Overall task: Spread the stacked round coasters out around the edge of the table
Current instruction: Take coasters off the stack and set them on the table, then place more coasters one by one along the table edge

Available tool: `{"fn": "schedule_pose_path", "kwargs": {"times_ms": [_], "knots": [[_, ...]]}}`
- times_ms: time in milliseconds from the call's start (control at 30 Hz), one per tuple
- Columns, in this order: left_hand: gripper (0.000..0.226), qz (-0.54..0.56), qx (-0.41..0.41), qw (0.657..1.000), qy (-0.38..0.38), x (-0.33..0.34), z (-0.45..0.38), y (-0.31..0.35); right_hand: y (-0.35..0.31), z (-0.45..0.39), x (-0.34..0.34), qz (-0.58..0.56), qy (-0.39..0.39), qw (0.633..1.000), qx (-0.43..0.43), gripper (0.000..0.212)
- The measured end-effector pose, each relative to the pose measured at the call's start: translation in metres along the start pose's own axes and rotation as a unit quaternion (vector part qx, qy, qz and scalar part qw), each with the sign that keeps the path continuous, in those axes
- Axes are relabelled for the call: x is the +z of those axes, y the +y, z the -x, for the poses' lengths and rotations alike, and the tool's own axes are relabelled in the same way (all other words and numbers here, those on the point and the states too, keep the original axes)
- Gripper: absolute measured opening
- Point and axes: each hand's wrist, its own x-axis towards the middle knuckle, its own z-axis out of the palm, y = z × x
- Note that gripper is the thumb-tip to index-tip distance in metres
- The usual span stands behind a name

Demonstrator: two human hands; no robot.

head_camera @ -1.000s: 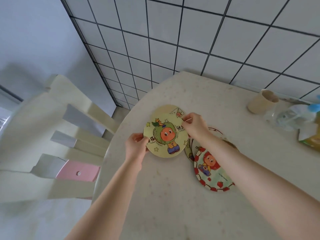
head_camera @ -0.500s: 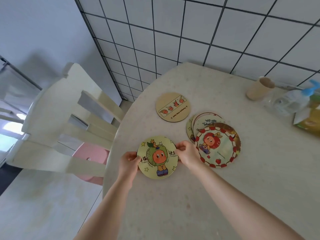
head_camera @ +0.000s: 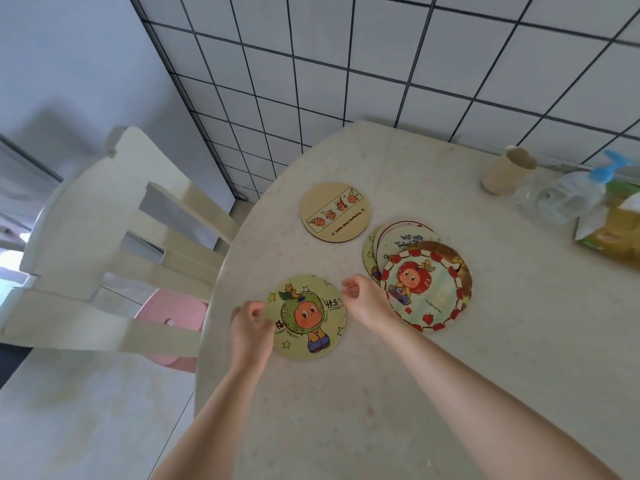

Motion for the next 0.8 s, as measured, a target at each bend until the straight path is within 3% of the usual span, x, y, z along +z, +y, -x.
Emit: {"fn": "schedule_pose_path", "kwargs": {"times_ms": [367, 567, 800], "knots": [[0.022, 0.037, 0.063, 0.989, -0.129, 0.078, 0.01, 0.097, 0.069, 0.005, -0.105, 0.019, 0.17, 0.985, 0.039, 0.027], [0.039, 0.094, -0.036, 0.976, -0.192, 0.123, 0.027, 0.14, 0.108, -0.004, -0.144, 0.033, 0.205, 0.974, 0.092, 0.03], [0.048, 0.159, -0.121, 0.966, -0.162, 0.152, 0.05, 0.15, 0.117, -0.02, -0.153, -0.011, 0.192, 0.971, 0.142, 0.042]]}}
